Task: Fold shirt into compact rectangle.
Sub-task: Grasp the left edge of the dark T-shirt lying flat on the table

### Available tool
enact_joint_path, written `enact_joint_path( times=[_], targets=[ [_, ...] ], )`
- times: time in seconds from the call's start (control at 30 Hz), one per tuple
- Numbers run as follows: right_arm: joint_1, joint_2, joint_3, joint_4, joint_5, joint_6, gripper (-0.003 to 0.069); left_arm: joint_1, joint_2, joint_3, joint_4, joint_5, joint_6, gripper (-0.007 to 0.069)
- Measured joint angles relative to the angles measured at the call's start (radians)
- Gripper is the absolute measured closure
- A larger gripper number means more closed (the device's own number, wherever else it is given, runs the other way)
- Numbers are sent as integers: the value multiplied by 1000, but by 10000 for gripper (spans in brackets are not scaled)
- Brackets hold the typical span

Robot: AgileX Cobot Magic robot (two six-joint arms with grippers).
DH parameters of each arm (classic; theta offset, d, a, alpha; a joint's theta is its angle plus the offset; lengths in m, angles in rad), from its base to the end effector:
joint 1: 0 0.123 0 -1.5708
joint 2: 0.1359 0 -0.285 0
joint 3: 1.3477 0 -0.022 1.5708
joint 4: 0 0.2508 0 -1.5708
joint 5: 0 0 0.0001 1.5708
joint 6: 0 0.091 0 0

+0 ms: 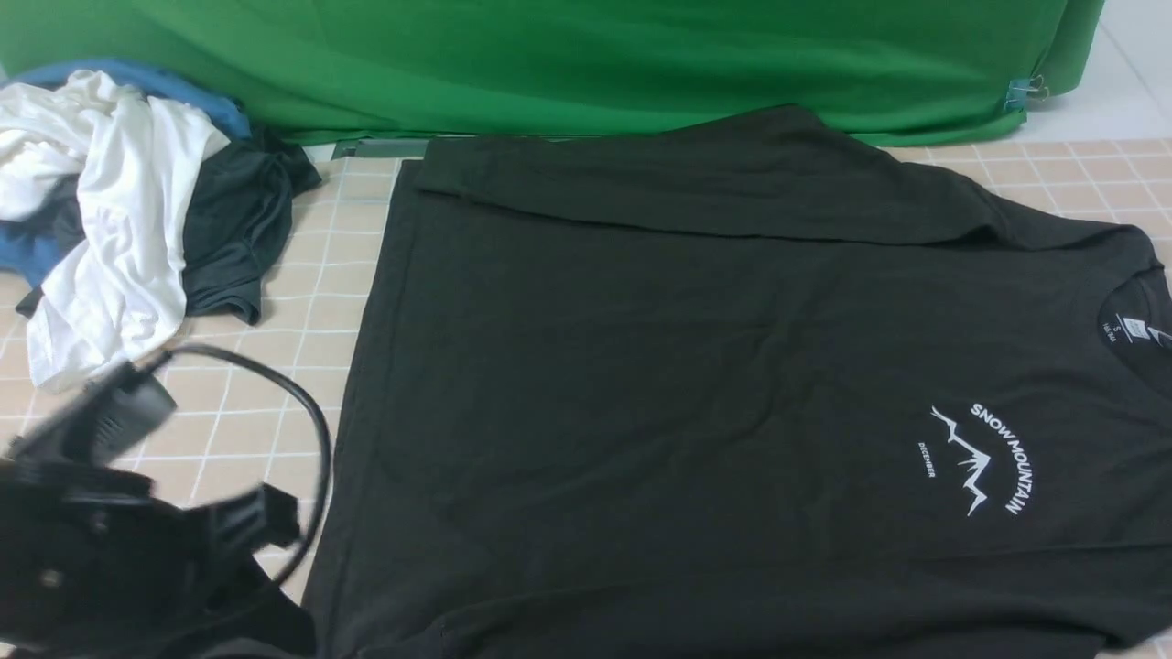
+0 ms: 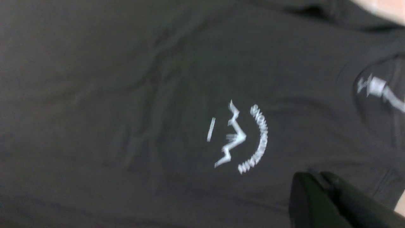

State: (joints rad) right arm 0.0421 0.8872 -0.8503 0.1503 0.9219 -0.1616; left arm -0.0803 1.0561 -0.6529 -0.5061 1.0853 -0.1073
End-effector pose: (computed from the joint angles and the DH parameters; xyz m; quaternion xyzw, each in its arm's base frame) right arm 0.1588 0.0176 0.3320 -0.0732 0.9343 0.0512 0.3452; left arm 0.1546 -0.0516 0.2506 -0.1107 0.9633 -0.2372 0.0600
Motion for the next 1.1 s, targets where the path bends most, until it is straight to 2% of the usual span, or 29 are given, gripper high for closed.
enact_joint_path(
  times=[0.1,0.2,0.23,0.27,0.3,0.37,0.47,0.67,0.73,0.9,1.1],
  targets=[
    [0,28,0,0,4,-9,620,-113,39,27,70,-69,-107,589],
    [0,49,0,0,-6,-3,613,-315,106,31,157,-185,-283,564],
    [0,49,0,0,-7,-3,613,-315,111,31,163,-191,-283,561],
    [0,51,0,0,-13,11,607,-391,150,31,214,-224,-360,533],
    [0,51,0,0,-15,13,606,-421,163,31,230,-236,-393,524],
    [0,52,0,0,-21,17,601,-509,238,31,324,-258,-522,448],
    [0,52,0,0,-28,18,597,-579,326,31,393,-263,-629,313],
    [0,52,0,0,-34,19,587,-597,404,31,404,-284,-654,98],
    [0,52,0,0,-34,19,585,-597,413,31,397,-306,-652,51],
    [0,57,0,0,-35,19,578,-597,416,31,313,-400,-615,31],
    [0,57,0,1,-36,19,570,-597,416,31,252,-438,-572,93]
  ],
)
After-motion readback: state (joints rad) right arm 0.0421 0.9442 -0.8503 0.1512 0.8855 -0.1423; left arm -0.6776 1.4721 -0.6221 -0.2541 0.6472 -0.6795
